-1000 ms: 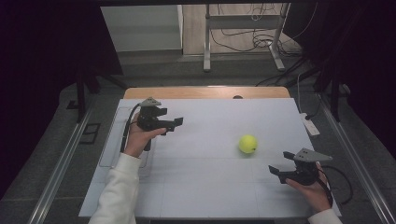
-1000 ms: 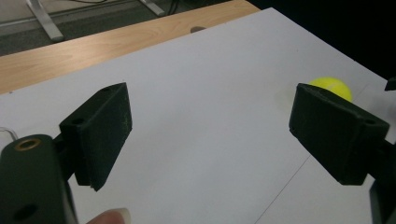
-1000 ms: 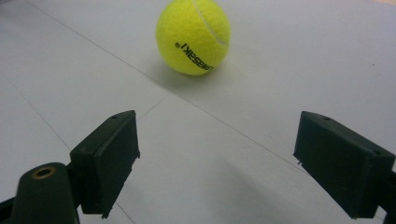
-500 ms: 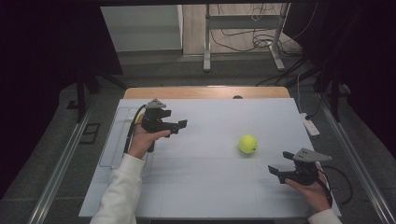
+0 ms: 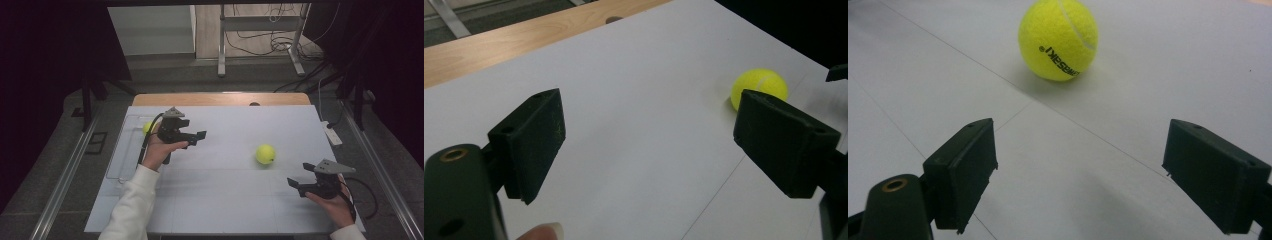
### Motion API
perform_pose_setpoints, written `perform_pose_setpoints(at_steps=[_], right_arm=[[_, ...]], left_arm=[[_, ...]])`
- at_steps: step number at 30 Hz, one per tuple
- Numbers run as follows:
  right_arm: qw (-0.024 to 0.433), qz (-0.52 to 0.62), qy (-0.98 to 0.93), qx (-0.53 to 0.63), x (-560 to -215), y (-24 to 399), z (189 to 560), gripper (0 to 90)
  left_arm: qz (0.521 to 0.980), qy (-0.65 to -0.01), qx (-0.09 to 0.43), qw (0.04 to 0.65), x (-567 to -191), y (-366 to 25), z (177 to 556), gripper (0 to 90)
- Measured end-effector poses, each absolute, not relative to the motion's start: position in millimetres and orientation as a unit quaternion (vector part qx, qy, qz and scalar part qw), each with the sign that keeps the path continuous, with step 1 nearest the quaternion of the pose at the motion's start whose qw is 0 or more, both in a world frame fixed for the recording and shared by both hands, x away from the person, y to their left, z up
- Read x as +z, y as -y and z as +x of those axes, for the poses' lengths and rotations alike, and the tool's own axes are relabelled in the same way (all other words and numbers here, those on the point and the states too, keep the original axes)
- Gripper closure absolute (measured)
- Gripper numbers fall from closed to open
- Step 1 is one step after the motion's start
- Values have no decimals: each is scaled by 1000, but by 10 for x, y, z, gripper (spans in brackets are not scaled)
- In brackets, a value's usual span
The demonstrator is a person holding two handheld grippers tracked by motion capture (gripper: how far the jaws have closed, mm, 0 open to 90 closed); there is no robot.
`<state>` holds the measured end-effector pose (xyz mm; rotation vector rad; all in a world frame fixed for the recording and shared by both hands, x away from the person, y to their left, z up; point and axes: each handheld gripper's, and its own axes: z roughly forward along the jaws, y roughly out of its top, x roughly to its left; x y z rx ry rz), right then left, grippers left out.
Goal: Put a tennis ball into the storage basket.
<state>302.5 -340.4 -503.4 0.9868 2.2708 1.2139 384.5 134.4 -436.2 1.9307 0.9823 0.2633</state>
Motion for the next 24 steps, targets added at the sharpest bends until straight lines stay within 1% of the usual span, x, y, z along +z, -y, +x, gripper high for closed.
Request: perform_pose_setpoints(at_steps=[24], right_arm=[[190, 350, -809, 432, -5036, 3403, 3027, 141]], left_arm=[[803, -376, 98, 452, -4440, -1102, 3833, 133]])
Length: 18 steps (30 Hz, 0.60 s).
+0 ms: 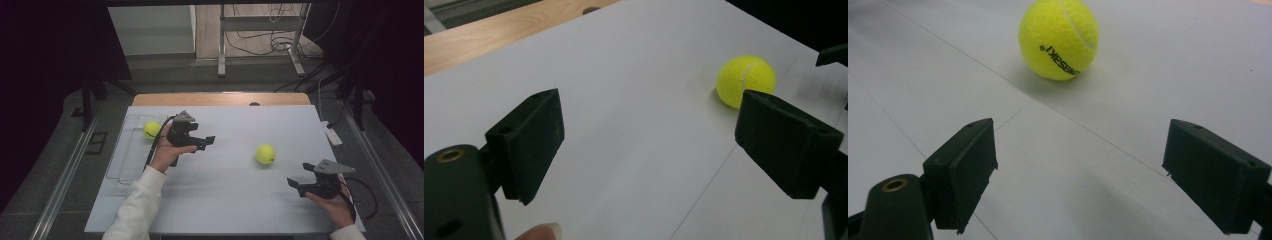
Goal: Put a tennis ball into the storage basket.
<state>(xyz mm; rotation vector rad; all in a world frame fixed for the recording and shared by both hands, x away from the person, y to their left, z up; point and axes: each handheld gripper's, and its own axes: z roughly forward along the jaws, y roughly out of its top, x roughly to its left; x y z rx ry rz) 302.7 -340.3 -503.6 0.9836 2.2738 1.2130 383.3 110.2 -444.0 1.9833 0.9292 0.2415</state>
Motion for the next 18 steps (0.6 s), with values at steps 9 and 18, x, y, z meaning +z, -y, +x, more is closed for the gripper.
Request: perform_pose_setpoints(at_steps=[9, 18], right_arm=[[190, 350, -809, 432, -5036, 3403, 3027, 141], [189, 349, -810, 432, -5037, 3401, 3028, 141]], left_arm=[[803, -370, 85, 460, -4454, -1035, 3827, 133], [806, -361, 82, 462, -4450, -948, 3809, 133]])
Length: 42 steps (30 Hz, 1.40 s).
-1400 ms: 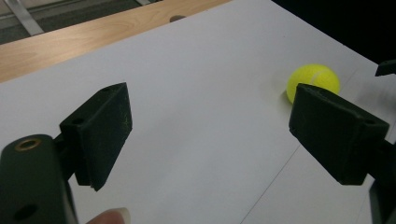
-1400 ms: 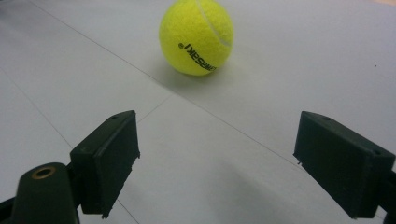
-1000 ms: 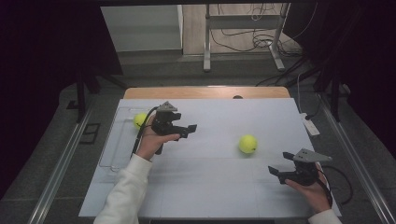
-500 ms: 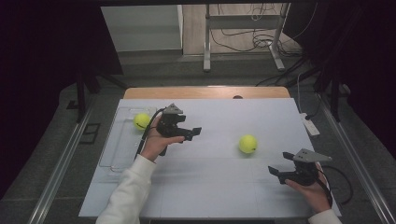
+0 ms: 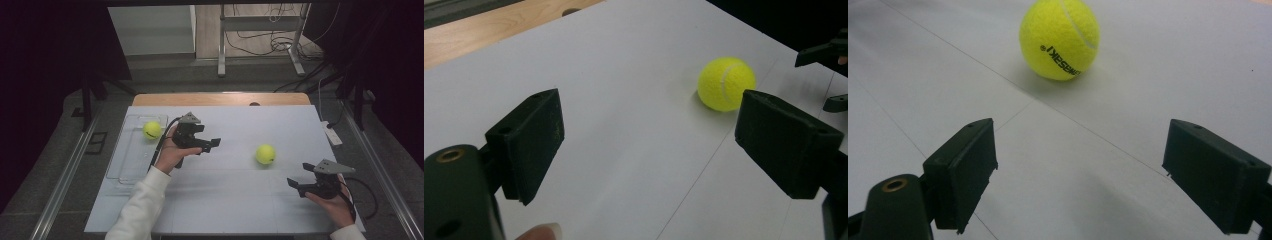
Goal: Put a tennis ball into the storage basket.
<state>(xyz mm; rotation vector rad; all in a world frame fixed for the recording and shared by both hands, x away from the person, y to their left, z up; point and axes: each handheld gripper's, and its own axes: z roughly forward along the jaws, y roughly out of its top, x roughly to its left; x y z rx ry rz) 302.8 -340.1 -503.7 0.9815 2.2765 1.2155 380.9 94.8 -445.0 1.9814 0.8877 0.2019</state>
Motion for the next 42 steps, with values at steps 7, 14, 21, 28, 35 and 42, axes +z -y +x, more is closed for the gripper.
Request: perform_pose_setpoints(at_steps=[7, 14, 21, 28, 35, 42], right_arm=[[190, 350, -809, 432, -5037, 3402, 3028, 141], [189, 349, -809, 433, -5036, 3400, 3028, 141], [189, 349, -810, 432, -5038, 3399, 3029, 141], [189, 349, -811, 431, -5037, 3398, 3029, 141], [188, 349, -809, 433, -5040, 3400, 3033, 141], [188, 349, -809, 435, -5036, 3397, 3026, 141]], left_arm=[[808, -355, 81, 463, -4465, -887, 3806, 135], [813, -351, 83, 457, -4493, -809, 3803, 136], [815, -346, 83, 457, -4509, -732, 3800, 139], [820, -339, 80, 454, -4551, -627, 3803, 138], [823, -334, 81, 452, -4587, -518, 3812, 138], [826, -331, 79, 449, -4620, -432, 3814, 138]])
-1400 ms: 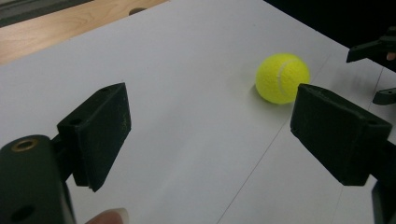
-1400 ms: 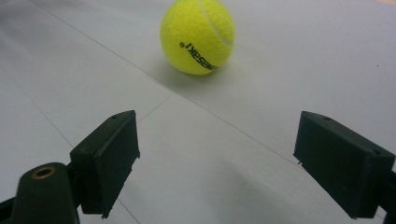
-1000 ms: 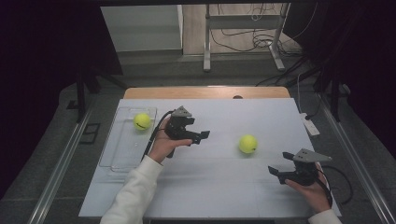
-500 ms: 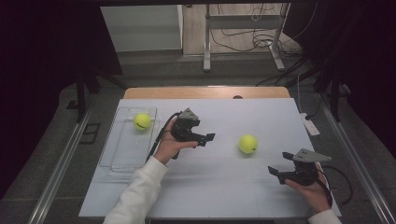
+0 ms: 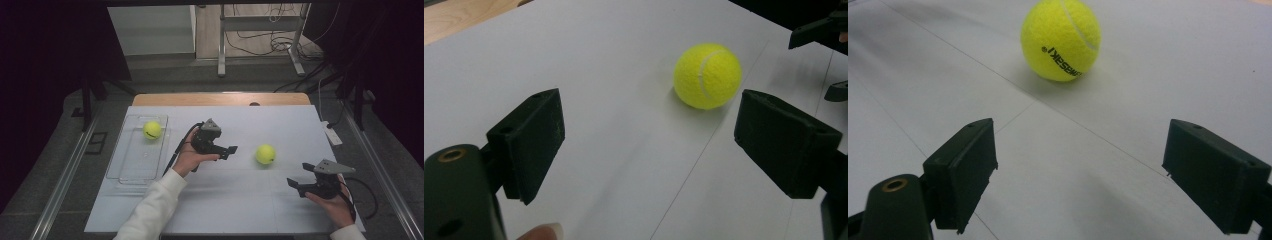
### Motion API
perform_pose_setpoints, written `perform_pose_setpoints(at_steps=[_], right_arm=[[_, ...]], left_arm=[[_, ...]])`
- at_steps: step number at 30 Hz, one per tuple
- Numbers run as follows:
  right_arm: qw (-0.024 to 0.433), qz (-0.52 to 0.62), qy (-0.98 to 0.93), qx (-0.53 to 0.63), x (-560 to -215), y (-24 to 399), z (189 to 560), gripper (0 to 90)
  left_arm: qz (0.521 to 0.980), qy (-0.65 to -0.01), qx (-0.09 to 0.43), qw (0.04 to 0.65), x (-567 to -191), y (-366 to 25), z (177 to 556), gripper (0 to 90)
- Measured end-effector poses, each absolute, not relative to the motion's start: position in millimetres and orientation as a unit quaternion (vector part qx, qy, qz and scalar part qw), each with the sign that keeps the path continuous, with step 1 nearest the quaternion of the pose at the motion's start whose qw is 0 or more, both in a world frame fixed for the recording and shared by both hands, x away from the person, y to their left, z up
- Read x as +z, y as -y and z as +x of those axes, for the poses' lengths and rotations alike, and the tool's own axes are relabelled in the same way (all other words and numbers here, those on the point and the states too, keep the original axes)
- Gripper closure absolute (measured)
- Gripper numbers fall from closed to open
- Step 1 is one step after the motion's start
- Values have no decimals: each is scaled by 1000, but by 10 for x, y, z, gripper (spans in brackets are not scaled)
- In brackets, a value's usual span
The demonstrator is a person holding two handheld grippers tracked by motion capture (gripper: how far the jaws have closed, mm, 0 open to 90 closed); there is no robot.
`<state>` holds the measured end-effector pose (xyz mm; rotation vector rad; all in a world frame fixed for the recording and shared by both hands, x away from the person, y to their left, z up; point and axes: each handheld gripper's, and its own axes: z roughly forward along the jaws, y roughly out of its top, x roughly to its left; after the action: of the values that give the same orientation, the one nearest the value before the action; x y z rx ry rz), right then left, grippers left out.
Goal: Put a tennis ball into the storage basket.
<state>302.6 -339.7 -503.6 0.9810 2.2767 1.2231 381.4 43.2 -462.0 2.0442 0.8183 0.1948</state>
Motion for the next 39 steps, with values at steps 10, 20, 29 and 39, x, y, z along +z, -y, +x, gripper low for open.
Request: perform_pose_setpoints(at_steps=[10, 20, 29, 39], right_arm=[[189, 352, -808, 433, -5036, 3395, 3024, 141], [188, 354, -807, 433, -5034, 3397, 3015, 141], [188, 353, -808, 433, -5034, 3394, 3015, 141], [188, 353, -808, 433, -5037, 3394, 3019, 141]], left_arm=[[820, -334, 86, 457, -4606, -357, 3847, 138], [829, -322, 78, 451, -4646, -197, 3886, 137], [831, -320, 70, 450, -4658, -116, 3915, 137], [834, -311, 63, 451, -4666, 43, 3934, 136]])
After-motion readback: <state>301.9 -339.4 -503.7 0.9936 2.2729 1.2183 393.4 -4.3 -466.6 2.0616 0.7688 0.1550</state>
